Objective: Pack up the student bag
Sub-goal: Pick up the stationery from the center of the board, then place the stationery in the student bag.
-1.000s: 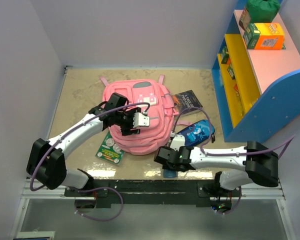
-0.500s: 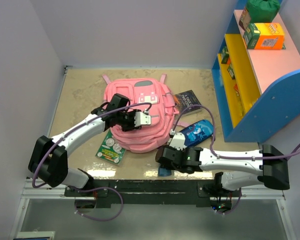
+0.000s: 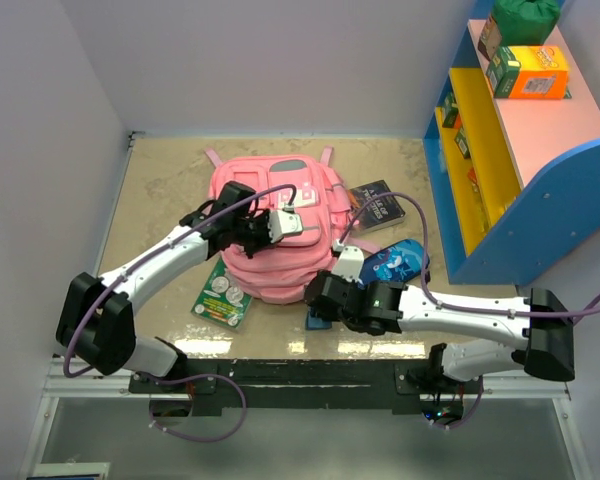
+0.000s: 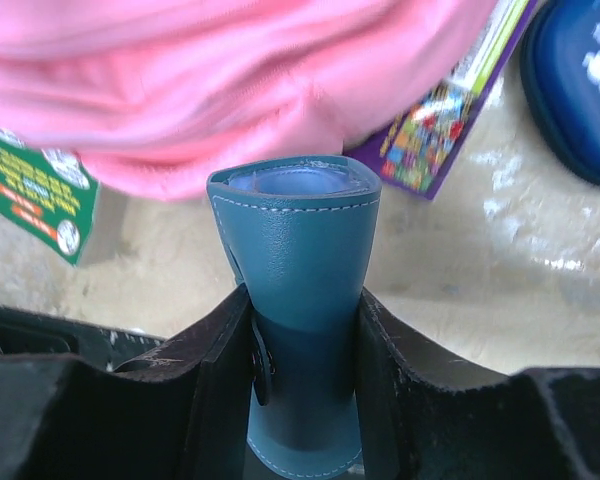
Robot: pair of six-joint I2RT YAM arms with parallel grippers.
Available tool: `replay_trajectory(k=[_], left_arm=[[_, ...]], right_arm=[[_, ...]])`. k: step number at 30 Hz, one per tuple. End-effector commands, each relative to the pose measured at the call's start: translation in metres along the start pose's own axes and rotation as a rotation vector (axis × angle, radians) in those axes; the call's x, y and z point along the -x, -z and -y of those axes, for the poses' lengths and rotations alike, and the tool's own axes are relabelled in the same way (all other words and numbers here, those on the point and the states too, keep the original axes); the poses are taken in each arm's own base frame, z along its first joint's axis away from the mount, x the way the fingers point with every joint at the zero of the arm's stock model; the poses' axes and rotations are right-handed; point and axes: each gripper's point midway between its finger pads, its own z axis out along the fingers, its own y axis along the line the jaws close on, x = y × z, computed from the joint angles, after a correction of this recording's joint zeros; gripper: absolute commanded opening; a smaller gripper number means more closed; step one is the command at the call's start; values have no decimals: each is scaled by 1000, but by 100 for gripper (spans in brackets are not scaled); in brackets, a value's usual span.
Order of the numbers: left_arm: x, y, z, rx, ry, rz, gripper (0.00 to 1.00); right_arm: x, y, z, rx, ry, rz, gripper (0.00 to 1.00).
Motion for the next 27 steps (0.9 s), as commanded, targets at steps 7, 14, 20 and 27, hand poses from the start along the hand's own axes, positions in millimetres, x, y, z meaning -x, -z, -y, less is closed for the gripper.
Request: replay_trajectory(k=[7,14,20,27], left_arm=[[67,42,-31,175,75,239,0],[62,40,-25,165,111,240,0],[71,47,-25,157,120,268,0],[85,59,-27,157,115,294,0]], right_arm=[[119,-19,-40,103,-38,226,37],[148,-40,-83,196,2,291,36],[123,-77,-80,194,3,243,39],[83,-116,-61,136,40,153,61]])
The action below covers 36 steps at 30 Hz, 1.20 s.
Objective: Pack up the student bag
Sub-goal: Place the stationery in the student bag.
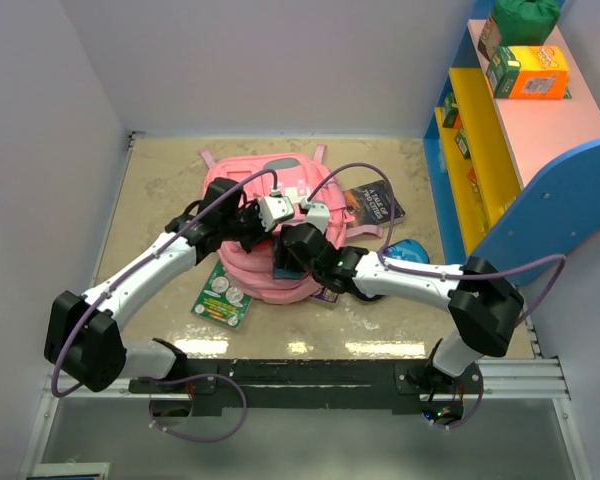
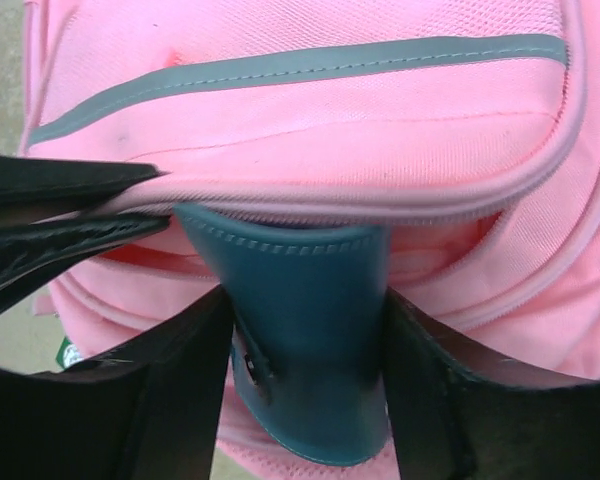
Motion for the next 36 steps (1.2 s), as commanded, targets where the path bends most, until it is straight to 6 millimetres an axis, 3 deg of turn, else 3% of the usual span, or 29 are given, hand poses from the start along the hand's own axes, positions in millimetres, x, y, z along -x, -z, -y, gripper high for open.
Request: replay_trajectory(k=[1,3,11,15,16,18,19,20,23,31,32,34,36], left_arm=[[66,25,-5,14,-48,197,0],[65,25,-4,8,-50,196,0],[64,24,0,-11,-47,192,0],[63,23,-1,-12,-50,191,0],[62,23,-1,-9,-51,190,0],[62,23,-1,-9,-53,188,0],[62,23,-1,-8,-52,188,0],[62,23,-1,-10,-56,187,0],[61,24,-2,-4,-58,184,0],[64,28,-2,-2,-64,187,0],[63,28,-2,-3,-64,185,0],[62,28,0,-10,-63,182,0],[61,28,1,-10,-63,182,0]], right_arm=[[-20,-17,8,2,-1,-26,64],[-24,-19,14,-17,2,-27,76],[-16,-16,6,14,15,-13,86],[-22,-3,14,37,-3,-23,89],[-13,4,8,77,-23,3,89],[-21,12,13,110,-32,-9,89],[-12,21,6,158,-58,22,90],[-20,23,13,161,-53,12,90],[-18,33,11,223,-73,26,91],[-21,37,15,295,-159,24,89],[-25,35,26,287,-174,20,88],[-13,43,21,346,-223,55,87],[-10,45,30,361,-269,73,82]])
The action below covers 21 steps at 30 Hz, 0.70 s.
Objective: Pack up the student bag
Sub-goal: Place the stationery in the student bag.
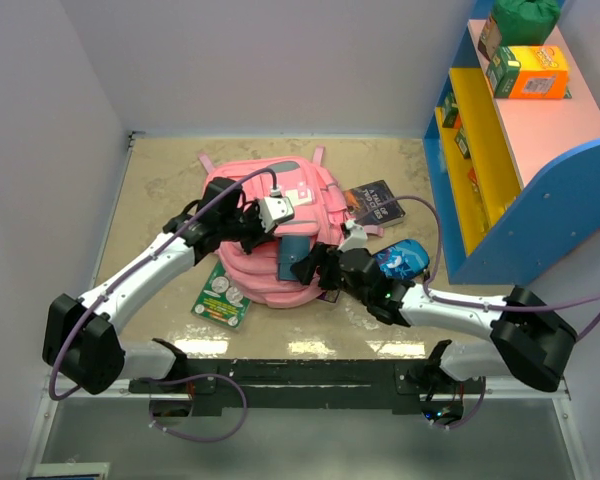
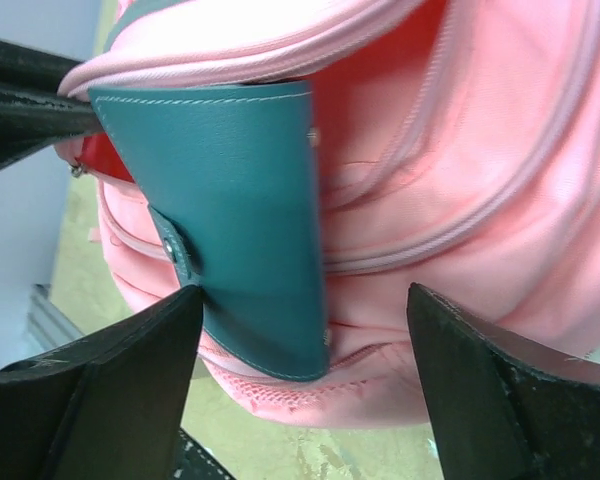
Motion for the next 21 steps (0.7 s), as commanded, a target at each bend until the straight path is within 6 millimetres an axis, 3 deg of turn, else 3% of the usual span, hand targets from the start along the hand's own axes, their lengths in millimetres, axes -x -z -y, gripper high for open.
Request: replay_trajectory(k=[1,6,12,17,19,21], left_arm=[[54,23,-7,31,-76,158,0],[53,23,-6,29,-79,157,0],[55,24,-5,21,-83,161,0],[55,24,-1,2,-84,161,0],[55,25,0,-5,-85,160,0],[54,25,1,-13,-88,160,0]], right_arm=[[21,11,-14,137,-119,77,81],[36,14,-16,166,-150,128,76],[44,-8,-24,178,-170,120,72],[32,-36,-5,1,-162,41,55],[16,-45,12,-82,-165,-14,53],[11,-48,16,-98,-178,-27,50]])
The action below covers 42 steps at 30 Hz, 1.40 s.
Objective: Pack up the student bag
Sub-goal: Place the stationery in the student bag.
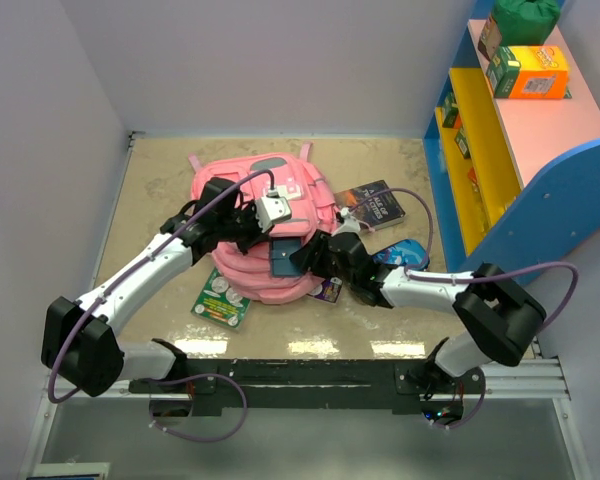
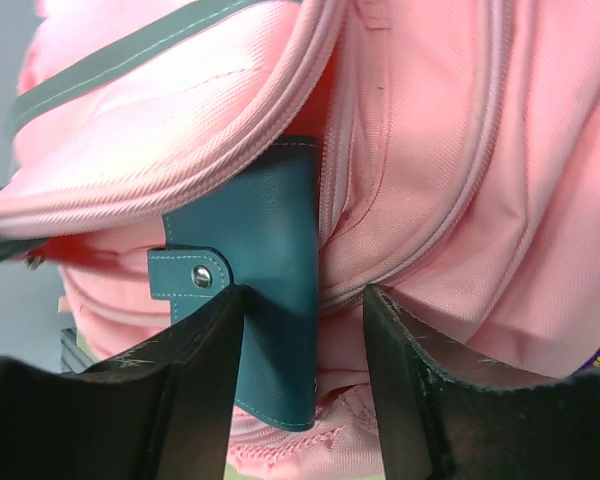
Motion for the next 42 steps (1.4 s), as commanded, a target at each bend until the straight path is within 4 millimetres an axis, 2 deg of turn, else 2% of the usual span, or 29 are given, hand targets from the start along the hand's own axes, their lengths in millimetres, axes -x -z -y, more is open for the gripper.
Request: replay_trajectory(k=[1,3,6,10,12,15,16,18,19,21,22,24,27,28,31,34,38,40,42], left_arm=[[60,20,5,-35,-86,189,0],[58,19,7,-44,-84,185,0],[56,17,8,-53,-85,181,0],[50,14,10,-64,-83,172,0],[49,13,10,-63,-83,168,0],[48,13,11,-62,-86,165,0],[47,13,11,-62,-85,163,0],[45,12,11,-62,-84,160,0],[43,11,11,-64,-83,157,0],[41,9,10,-58,-85,152,0],[39,9,11,-58,-83,149,0],[39,8,10,-59,-84,146,0],[39,8,10,-57,-78,147,0],[40,8,10,-57,-79,148,0],[39,8,9,-51,-80,145,0],[39,7,8,-48,-81,141,0],[40,7,6,-46,-77,142,0],[42,7,6,-46,-76,146,0],[43,8,6,-46,-76,146,0]], right_arm=[[3,-9,5,-68,-34,0,50],[8,-8,2,-68,-30,11,50],[24,-7,-18,-11,-19,63,54],[64,-3,-62,65,15,145,63],[69,0,-67,65,25,154,64],[65,11,-55,40,-1,151,65],[55,14,-39,13,-5,137,64],[56,28,-38,39,-27,152,63],[50,32,-25,19,-28,149,59],[56,47,-28,50,-41,179,54],[51,50,-20,45,-37,172,50],[52,59,-23,70,-37,178,48],[48,70,-21,86,-6,159,29],[44,72,-17,79,1,147,15],[30,78,-10,87,43,97,0],[11,74,-5,84,91,27,0],[-9,65,-14,94,157,-29,0],[-12,59,-22,94,184,-35,0],[-17,50,-19,73,202,-51,0]])
